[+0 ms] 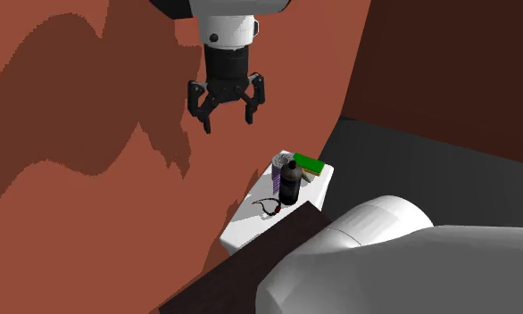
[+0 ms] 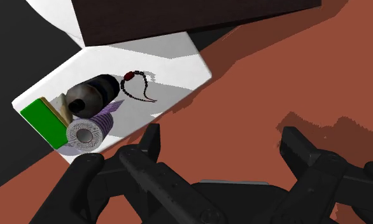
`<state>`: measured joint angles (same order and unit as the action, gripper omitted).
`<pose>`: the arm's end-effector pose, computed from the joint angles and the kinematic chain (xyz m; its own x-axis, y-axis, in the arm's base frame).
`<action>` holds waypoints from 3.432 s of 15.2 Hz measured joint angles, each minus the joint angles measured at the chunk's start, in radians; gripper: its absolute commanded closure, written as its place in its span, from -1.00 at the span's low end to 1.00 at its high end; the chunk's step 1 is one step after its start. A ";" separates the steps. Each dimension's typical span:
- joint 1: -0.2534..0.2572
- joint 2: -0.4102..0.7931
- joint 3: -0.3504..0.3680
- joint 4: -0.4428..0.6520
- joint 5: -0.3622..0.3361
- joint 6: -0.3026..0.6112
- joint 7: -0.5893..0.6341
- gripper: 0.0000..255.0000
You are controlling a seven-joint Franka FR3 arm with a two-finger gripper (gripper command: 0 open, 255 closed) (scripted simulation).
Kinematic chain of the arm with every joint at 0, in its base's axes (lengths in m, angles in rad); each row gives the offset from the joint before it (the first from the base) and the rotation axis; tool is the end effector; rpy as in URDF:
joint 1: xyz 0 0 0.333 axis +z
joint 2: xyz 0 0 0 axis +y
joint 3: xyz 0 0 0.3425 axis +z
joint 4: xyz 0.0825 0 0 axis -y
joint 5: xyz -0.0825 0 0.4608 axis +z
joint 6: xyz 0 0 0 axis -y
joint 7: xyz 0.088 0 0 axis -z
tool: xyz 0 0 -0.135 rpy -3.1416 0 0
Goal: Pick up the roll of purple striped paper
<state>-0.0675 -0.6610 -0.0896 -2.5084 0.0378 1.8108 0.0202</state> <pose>0.3997 -0.0590 0.4687 0.9855 -0.1644 -0.0410 -0.1675 -0.9817 -0.0904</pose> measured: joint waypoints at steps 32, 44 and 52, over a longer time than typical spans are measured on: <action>-0.231 1.067 -0.187 0.185 0.188 0.886 -0.421 -1.00; -0.311 1.247 -0.124 0.274 0.258 0.980 -0.485 1.00; -0.311 1.248 -0.123 0.274 0.259 0.981 -0.485 1.00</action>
<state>-0.3787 0.5866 -0.2127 -2.2342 0.2965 2.7922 -0.4644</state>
